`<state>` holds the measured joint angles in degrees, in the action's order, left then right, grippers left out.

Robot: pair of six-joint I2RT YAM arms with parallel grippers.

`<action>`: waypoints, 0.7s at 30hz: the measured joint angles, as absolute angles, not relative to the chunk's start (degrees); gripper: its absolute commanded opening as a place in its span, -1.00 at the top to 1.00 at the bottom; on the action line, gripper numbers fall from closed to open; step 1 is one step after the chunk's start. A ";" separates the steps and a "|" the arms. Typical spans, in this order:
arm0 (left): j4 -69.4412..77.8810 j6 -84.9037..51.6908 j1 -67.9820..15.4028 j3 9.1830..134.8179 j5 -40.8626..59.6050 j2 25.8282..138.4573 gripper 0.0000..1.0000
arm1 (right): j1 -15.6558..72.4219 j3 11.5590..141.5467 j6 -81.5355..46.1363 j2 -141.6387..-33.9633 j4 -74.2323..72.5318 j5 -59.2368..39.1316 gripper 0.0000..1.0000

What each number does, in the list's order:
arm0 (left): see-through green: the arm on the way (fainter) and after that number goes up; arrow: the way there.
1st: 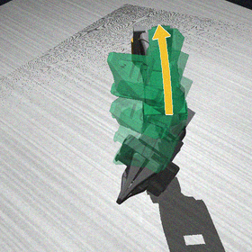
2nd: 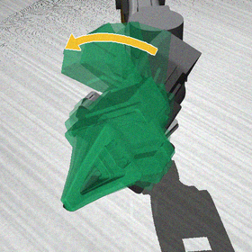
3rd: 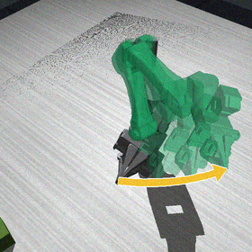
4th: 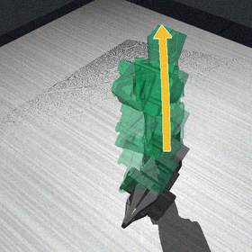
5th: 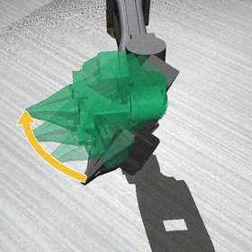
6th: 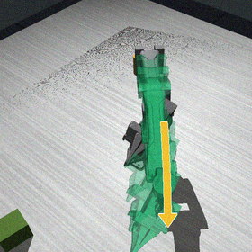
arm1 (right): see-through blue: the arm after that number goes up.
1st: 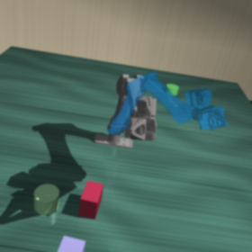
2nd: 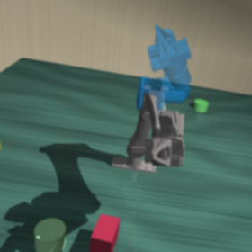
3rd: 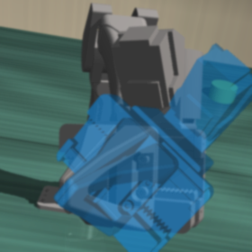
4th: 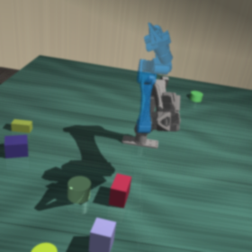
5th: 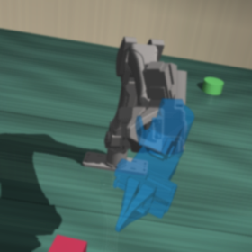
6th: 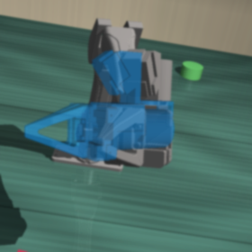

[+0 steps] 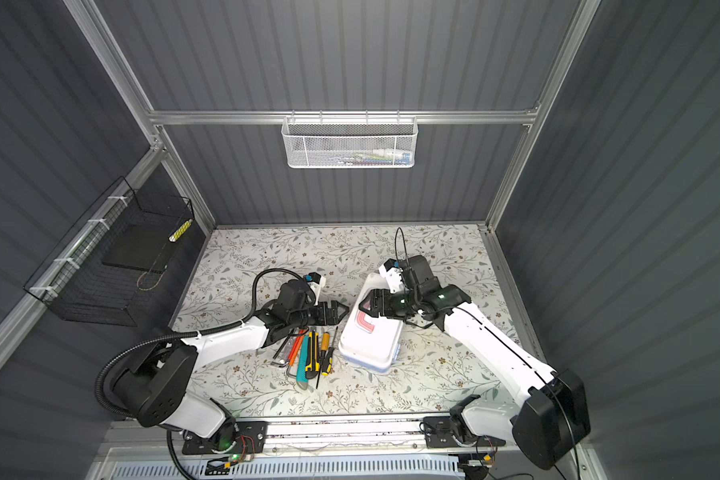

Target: Pack the tool kit

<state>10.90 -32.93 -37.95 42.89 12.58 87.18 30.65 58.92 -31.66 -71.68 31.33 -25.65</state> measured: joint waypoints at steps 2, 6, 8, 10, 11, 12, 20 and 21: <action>9.85 -32.62 -38.33 42.11 12.56 86.08 -0.90 | 32.75 59.81 -33.34 -72.44 33.21 -22.87 -0.52; 8.14 -32.49 -40.07 40.49 11.42 84.16 -0.89 | 36.34 63.44 -36.01 -76.36 35.44 -18.72 -0.54; 8.12 -32.45 -41.25 39.75 10.24 83.33 -0.90 | 37.28 64.79 -37.17 -78.13 35.64 -17.19 -0.55; 8.12 -32.29 -42.39 38.81 9.06 82.30 -0.90 | 37.56 65.39 -38.13 -79.07 35.75 -15.94 -0.57; 8.14 -32.25 -42.89 38.39 8.67 81.84 -0.90 | 37.63 65.60 -38.68 -79.33 35.86 -15.31 -0.59; 8.16 -32.21 -43.22 38.04 8.47 81.45 -0.90 | 37.71 65.80 -39.16 -79.55 35.97 -14.85 -0.59; 8.45 -32.01 -44.95 37.08 6.79 79.66 -0.90 | 38.44 66.78 -43.16 -80.42 37.52 -11.09 -0.64; 8.64 -31.92 -45.21 36.93 6.76 79.55 -0.90 | 38.68 66.78 -43.53 -80.44 37.56 -10.94 -0.64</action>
<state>8.64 -31.92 -45.21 36.93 6.76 79.55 38.68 66.78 -43.53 -80.44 37.56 -10.94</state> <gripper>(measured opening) 0.950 0.817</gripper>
